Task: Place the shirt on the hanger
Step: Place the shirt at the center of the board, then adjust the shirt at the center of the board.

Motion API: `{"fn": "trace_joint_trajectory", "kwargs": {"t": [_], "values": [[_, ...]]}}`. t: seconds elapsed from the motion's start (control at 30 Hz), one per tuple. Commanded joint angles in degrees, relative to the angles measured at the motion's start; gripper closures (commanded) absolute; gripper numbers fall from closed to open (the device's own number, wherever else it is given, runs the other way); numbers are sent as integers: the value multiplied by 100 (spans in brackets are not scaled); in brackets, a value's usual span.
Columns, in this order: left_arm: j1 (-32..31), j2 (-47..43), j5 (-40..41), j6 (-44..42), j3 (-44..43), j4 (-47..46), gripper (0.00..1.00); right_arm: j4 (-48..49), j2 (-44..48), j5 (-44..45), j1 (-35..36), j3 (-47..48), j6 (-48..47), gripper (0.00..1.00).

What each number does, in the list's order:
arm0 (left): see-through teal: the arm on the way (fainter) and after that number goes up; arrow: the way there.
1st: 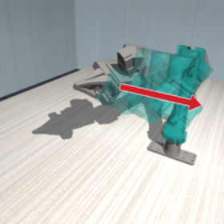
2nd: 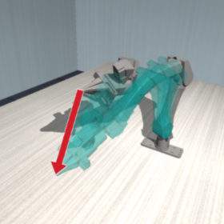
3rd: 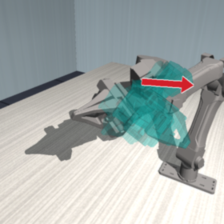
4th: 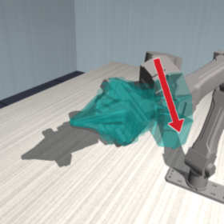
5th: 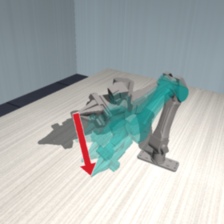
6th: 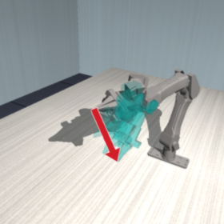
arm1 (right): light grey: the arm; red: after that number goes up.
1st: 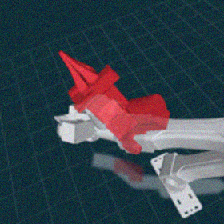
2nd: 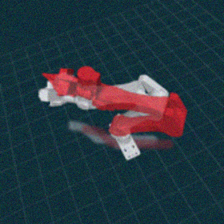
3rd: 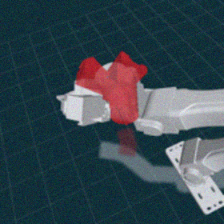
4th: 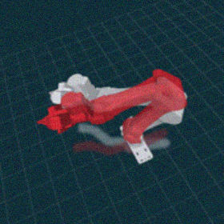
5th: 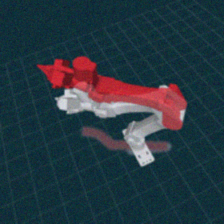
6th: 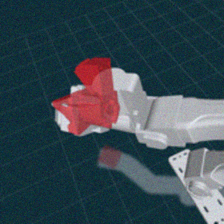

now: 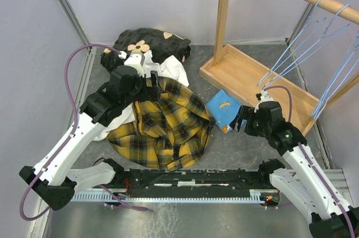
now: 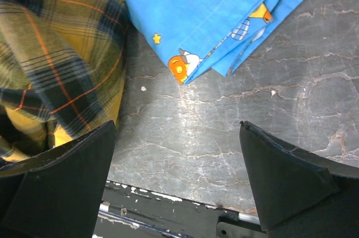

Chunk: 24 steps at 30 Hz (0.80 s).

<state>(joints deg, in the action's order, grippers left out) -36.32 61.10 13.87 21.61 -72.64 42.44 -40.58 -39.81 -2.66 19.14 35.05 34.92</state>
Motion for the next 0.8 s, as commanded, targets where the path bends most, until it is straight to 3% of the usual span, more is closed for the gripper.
{"fn": "trace_joint_trajectory", "kwargs": {"t": [0.0,0.1,0.17,0.37,0.47,0.77], "values": [[433,-50,-378,171,163,-226,1,-111,14,-492,29,556,-475,1],[770,-106,-442,215,376,-177,1,-131,-77,-649,186,816,-573,1],[1000,-204,-512,229,543,-174,1,-111,-244,-302,652,1081,-506,1],[1739,-561,-800,159,874,-83,1,346,-1419,1954,3619,1853,-171,1],[1856,-763,-672,85,945,32,0,755,-2075,2540,4592,2294,-182,1],[1927,-1278,294,-14,987,217,2,2184,-4006,2625,5355,2977,144,1]]}}
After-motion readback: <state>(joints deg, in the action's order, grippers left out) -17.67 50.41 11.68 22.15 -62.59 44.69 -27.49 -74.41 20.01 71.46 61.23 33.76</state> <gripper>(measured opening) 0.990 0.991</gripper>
